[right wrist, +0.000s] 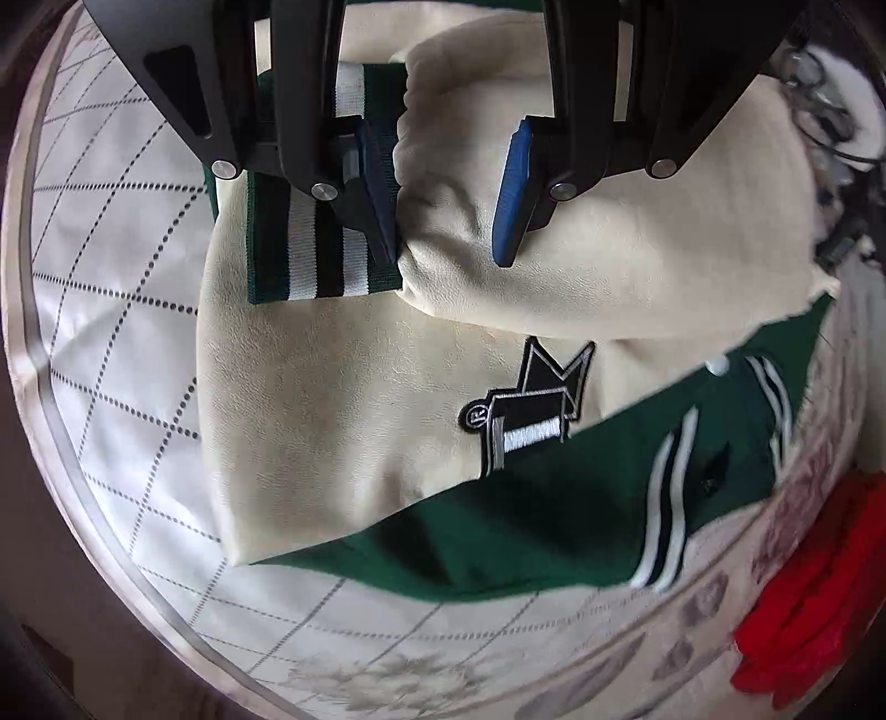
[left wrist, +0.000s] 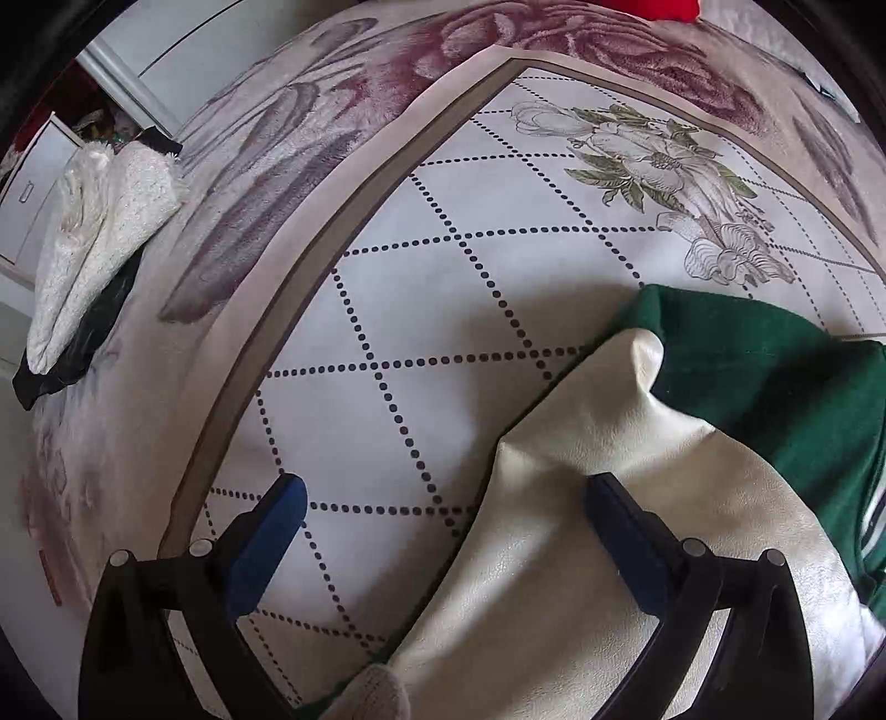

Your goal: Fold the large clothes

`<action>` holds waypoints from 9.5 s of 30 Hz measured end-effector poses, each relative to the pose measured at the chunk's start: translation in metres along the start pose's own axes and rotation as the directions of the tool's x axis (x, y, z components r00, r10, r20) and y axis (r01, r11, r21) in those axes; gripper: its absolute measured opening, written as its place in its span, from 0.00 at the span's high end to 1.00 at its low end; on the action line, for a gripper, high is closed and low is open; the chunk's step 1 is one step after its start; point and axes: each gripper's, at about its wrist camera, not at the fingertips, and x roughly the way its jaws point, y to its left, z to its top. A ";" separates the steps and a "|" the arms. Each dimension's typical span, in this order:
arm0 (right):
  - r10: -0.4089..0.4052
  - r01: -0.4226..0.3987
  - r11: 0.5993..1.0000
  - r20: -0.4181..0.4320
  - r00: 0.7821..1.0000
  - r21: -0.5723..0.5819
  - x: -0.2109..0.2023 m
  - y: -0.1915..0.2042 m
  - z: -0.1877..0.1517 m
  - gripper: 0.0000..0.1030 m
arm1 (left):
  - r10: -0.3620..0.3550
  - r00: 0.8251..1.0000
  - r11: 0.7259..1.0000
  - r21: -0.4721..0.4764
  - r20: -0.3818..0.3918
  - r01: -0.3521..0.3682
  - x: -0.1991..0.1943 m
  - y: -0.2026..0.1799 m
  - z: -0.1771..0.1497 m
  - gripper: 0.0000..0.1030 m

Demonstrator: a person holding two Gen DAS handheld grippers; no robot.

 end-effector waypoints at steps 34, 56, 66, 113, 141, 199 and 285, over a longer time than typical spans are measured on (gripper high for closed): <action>-0.229 0.220 0.973 -0.250 0.941 -0.066 -0.116 -0.352 -0.240 0.38 | 0.263 0.928 0.554 0.746 0.264 -0.370 -0.204 -0.166 -0.606 0.00; 0.232 -0.230 0.972 -0.235 0.944 0.038 -0.069 -0.327 -0.177 0.38 | 0.202 0.957 0.697 0.655 0.209 -0.290 -0.206 -0.130 -0.553 0.84; 0.667 -0.631 0.743 -0.164 0.727 0.223 -0.019 -0.263 -0.096 0.22 | 0.196 0.964 0.780 0.568 0.177 -0.263 -0.233 -0.119 -0.502 0.85; 0.207 -0.266 0.865 -0.179 0.962 -0.426 -0.082 0.348 -0.154 0.82 | -0.434 0.885 0.878 -0.298 -0.170 0.374 -0.107 0.256 -0.311 0.80; 0.123 -0.172 0.980 -0.382 0.916 -0.097 -0.058 0.075 -0.300 0.47 | -0.549 0.830 0.785 -0.400 -0.096 0.473 -0.123 0.325 -0.321 0.96; 0.036 -0.247 0.890 -0.481 0.876 -0.383 -0.043 0.176 -0.439 0.86 | -0.644 0.729 0.757 -0.329 -0.231 0.565 -0.042 0.299 -0.404 1.00; 0.291 -0.352 0.935 -0.465 0.836 -0.046 -0.042 0.016 -0.247 0.32 | -0.387 0.903 0.922 -0.105 -0.184 0.374 -0.105 0.277 -0.274 0.10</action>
